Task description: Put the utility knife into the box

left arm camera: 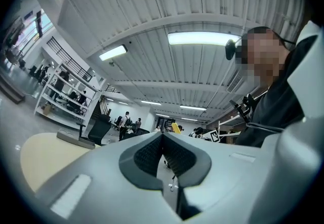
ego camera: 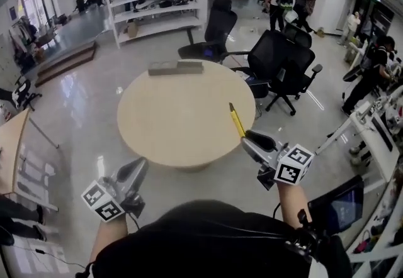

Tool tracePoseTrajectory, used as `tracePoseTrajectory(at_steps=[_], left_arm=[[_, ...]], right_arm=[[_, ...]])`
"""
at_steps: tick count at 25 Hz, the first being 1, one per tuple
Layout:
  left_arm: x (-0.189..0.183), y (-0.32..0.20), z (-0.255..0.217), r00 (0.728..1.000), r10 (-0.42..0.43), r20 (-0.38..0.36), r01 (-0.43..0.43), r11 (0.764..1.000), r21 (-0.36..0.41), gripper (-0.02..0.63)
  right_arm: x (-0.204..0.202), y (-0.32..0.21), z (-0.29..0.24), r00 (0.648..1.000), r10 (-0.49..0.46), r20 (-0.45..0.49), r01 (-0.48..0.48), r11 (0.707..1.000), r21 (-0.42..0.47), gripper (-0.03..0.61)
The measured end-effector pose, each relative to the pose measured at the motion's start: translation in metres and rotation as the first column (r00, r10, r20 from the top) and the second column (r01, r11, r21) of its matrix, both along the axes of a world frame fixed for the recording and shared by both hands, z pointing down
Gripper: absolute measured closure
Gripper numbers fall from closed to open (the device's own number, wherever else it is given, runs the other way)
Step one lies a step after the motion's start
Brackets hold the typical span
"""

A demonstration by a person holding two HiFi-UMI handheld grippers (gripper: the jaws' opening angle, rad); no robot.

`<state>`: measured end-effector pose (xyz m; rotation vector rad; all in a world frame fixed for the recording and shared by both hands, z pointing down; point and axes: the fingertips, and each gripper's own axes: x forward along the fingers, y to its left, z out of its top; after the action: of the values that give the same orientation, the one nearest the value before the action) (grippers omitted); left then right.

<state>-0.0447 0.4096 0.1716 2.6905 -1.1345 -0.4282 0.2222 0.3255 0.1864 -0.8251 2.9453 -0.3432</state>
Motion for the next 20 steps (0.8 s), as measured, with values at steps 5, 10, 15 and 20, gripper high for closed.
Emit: tracePoseTrajectory(at_steps=[5,10,15,20], left_arm=[[-0.061,-0.081,-0.012,0.998,0.059,0.008,-0.059,0.998,0.027,0.617],[-0.124,-0.143,-0.013,0.997,0.081,0.005,-0.081,0.997,0.014,0.617],[-0.16,-0.188,0.002,0.996,0.09,0.004,-0.089,0.996,-0.029,0.617],[-0.171,-0.229,0.015,0.997,0.081,0.002,-0.081,0.995,-0.056,0.617]], right_arm=[[-0.07,-0.068,-0.018,1.0,0.024,-0.02,-0.023,0.999,0.028,0.449],[-0.128,-0.125,-0.022,0.998,0.057,-0.004,-0.057,0.998,0.018,0.449],[-0.173,-0.174,-0.006,0.999,0.047,-0.003,-0.047,0.998,-0.034,0.449],[-0.191,-0.221,0.009,1.0,0.022,-0.012,-0.023,0.998,-0.066,0.449]])
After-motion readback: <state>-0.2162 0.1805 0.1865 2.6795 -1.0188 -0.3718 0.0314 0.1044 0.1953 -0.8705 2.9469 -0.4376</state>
